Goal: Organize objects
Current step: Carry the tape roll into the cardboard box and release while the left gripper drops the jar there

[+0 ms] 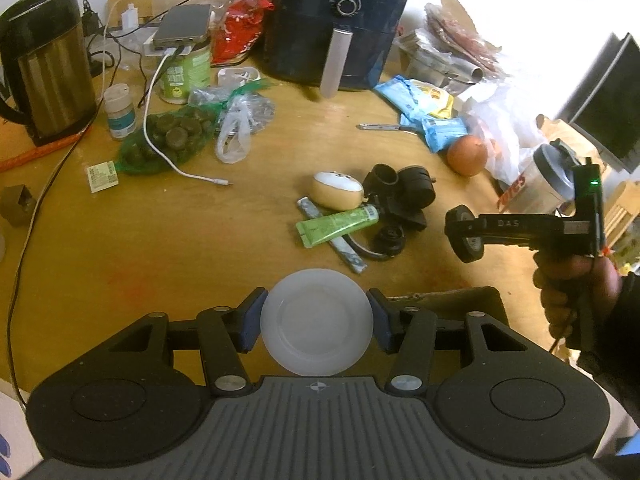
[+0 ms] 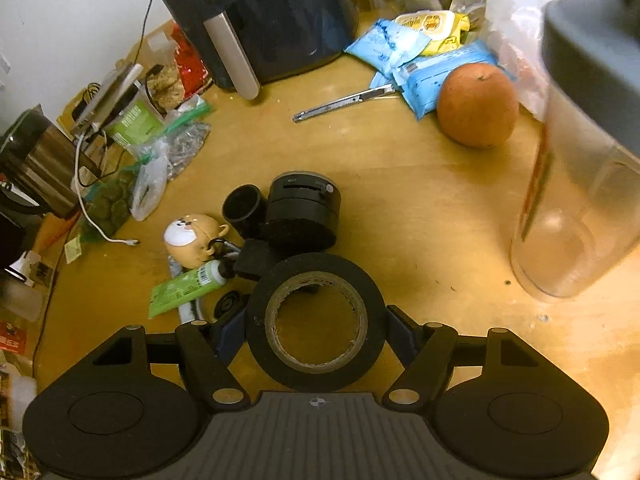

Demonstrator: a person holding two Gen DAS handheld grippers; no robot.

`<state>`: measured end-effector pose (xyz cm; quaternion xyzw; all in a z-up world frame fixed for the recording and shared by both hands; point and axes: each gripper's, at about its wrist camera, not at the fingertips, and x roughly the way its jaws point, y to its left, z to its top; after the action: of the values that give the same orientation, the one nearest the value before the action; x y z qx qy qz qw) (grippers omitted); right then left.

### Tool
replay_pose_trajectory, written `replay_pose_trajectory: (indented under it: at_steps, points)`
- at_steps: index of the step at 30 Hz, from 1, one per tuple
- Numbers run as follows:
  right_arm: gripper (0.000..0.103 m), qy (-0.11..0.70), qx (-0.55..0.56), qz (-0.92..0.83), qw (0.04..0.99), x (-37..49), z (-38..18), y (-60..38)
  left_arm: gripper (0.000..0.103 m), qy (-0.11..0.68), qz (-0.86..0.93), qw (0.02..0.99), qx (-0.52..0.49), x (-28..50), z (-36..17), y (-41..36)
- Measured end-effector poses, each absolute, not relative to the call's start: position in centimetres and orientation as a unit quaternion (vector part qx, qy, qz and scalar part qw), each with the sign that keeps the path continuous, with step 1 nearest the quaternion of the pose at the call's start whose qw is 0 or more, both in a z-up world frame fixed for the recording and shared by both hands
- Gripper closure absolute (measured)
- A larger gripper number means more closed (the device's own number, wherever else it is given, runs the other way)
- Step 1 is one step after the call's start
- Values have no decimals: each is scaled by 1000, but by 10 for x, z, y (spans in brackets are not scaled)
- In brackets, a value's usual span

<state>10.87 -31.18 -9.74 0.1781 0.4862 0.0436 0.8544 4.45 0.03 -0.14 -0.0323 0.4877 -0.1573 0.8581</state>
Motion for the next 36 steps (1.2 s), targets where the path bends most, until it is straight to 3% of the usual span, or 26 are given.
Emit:
replay_pose_trajectory:
  at_steps: [23,36]
  points:
    - [28,429,219,80,873,13,-34,-317,51,494,-190,848,-6,33,-14,-27]
    - [28,486,113,181,847,1,-46,-249,51,520,-186,833,27,38,-50,-46]
